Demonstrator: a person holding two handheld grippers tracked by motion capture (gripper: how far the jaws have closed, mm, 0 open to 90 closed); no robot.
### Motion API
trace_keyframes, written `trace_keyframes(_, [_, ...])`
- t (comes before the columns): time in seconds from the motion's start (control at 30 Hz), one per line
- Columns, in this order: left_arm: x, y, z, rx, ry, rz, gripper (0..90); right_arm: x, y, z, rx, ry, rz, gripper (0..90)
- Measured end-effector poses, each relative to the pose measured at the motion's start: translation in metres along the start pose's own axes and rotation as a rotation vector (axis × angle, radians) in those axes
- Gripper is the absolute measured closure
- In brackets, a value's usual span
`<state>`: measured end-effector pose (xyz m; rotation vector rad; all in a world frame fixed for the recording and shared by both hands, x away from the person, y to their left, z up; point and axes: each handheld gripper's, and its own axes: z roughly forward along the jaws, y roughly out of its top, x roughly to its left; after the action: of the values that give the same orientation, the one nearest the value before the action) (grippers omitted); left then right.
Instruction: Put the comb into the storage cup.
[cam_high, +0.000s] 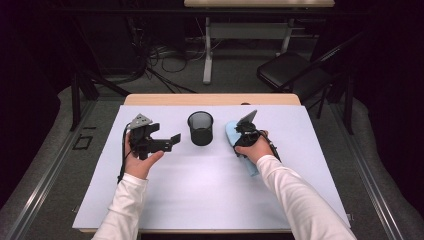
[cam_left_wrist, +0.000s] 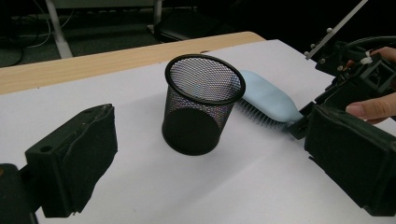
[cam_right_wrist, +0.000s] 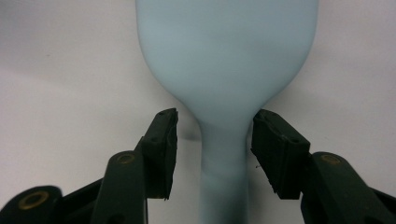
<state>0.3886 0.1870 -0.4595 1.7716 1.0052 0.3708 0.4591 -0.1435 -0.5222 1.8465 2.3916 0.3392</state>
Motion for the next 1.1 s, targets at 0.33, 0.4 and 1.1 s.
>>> trace_keyframes(0.33, [0.0016, -0.0008, 0.0005, 0.002, 0.002, -0.006, 2.7, 0.0003, 0.0010, 0.0045, -0.012, -0.007, 0.010, 56.8])
trace_keyframes(0.4, [0.0018, -0.0008, 0.0003, 0.003, 0.002, -0.006, 2.7, 0.0007, 0.0014, 0.0044, -0.002, -0.014, 0.010, 58.0])
trace_keyframes(1.1, [0.0040, -0.0019, 0.0012, 0.011, 0.008, -0.015, 2.7, -0.0002, 0.0019, 0.0075, -0.013, -0.020, -0.016, 66.6])
